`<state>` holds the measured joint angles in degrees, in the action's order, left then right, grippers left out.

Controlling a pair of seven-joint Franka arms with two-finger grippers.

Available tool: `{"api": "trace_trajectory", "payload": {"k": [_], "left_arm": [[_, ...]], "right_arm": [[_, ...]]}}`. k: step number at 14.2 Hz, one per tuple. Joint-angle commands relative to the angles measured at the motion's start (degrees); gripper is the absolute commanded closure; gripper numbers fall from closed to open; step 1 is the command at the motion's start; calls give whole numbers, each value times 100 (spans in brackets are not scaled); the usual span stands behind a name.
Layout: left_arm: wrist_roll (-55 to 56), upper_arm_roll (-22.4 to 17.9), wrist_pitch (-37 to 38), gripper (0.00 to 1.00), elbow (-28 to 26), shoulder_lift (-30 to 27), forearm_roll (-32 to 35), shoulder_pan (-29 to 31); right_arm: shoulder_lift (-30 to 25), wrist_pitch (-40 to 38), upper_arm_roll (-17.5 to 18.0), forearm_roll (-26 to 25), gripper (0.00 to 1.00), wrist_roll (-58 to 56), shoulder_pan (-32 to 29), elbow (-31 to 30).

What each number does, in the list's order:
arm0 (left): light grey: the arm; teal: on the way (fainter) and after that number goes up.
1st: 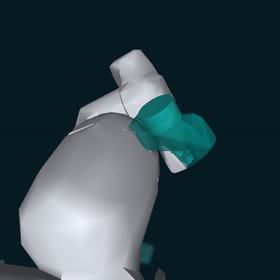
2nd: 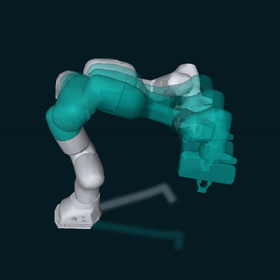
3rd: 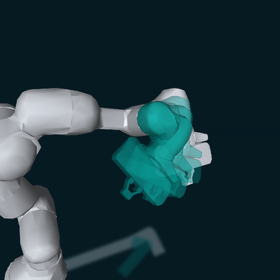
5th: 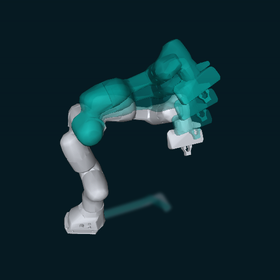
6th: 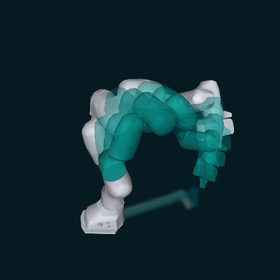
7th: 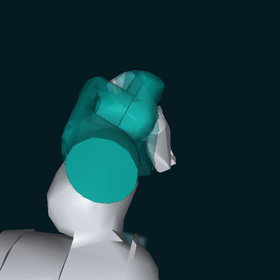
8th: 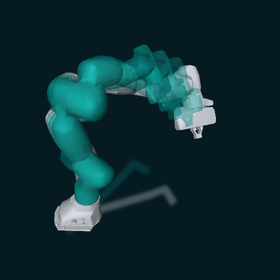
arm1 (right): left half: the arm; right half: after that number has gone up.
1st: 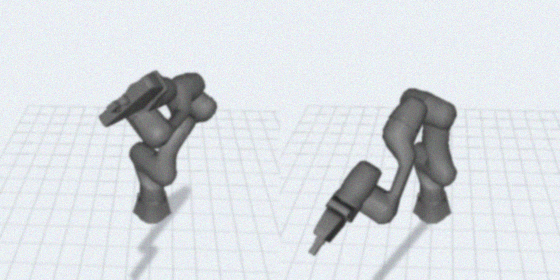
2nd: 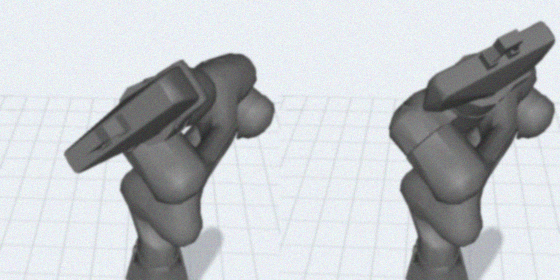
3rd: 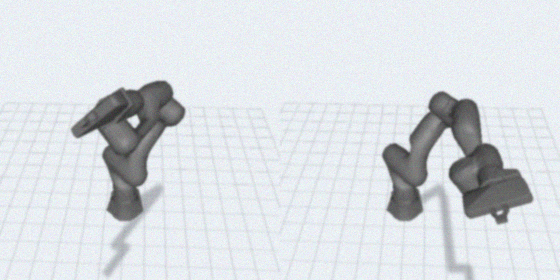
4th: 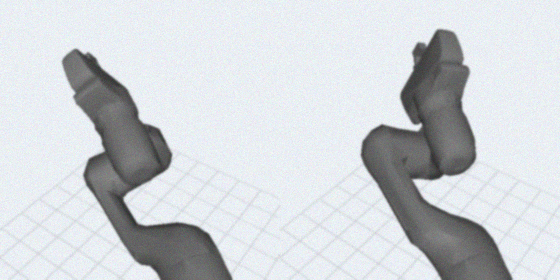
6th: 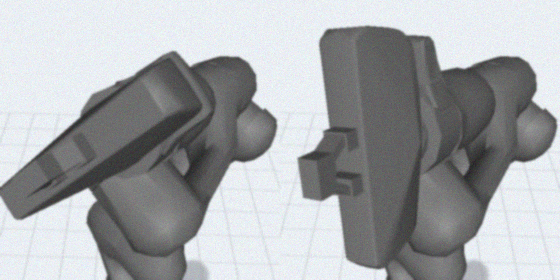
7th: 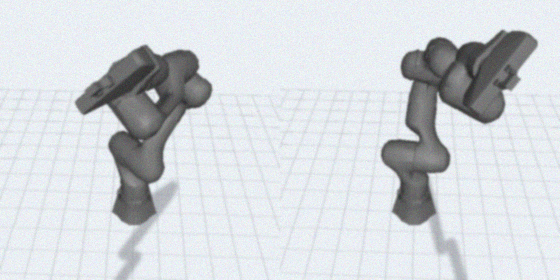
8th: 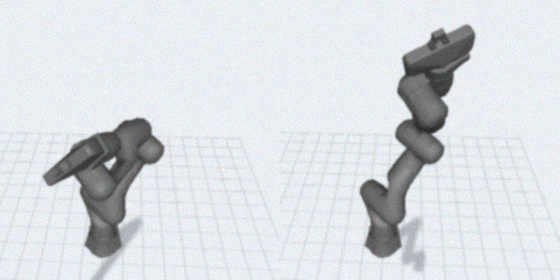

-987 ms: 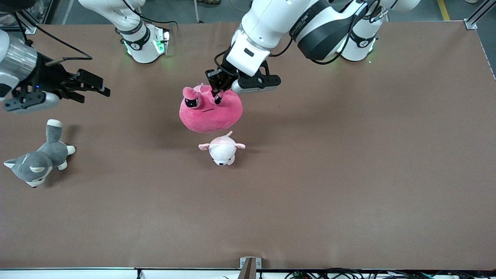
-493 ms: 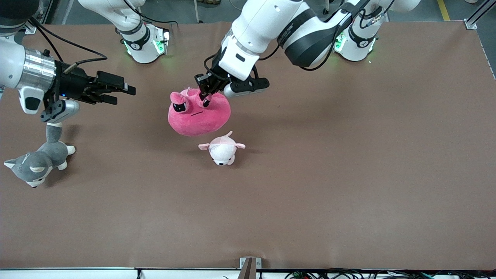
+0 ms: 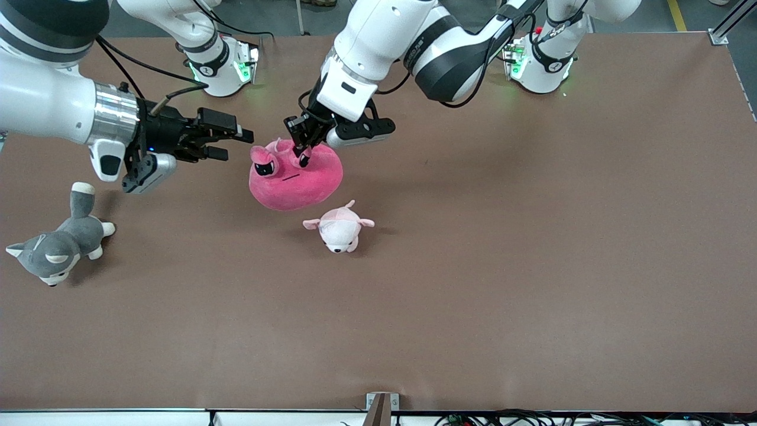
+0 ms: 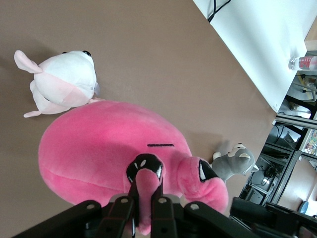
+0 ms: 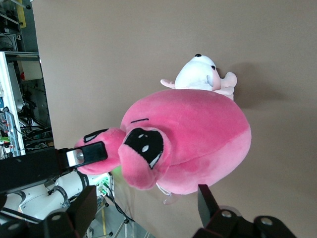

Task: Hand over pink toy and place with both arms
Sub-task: 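Hold the pink toy with the left gripper while the right gripper grasps it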

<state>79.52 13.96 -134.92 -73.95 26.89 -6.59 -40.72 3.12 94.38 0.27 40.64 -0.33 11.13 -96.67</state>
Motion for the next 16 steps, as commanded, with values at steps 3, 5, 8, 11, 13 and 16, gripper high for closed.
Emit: {"api": "trace_trajectory", "payload": {"k": [3,5,8,11,13,16], "left_arm": [[72,-25,-34,100,179,53,-26,-50],[90,-16,-34,100,179,53,-26,-50],[90,2,-34,100,188,44,-26,-50],[90,2,-34,100,179,62,-35,-50],[125,2,-34,100,179,53,-44,-59],[143,-7,-34,100,179,53,-35,-103]], "right_arm": [[154,186,-44,93,17,-11,231,69],[163,264,-44,76,16,-11,336,69],[224,291,-44,76,16,-28,346,69],[286,291,-53,58,16,-46,319,69],[303,317,-53,58,19,-46,337,69],[321,432,-44,-64,27,-46,346,69]]}}
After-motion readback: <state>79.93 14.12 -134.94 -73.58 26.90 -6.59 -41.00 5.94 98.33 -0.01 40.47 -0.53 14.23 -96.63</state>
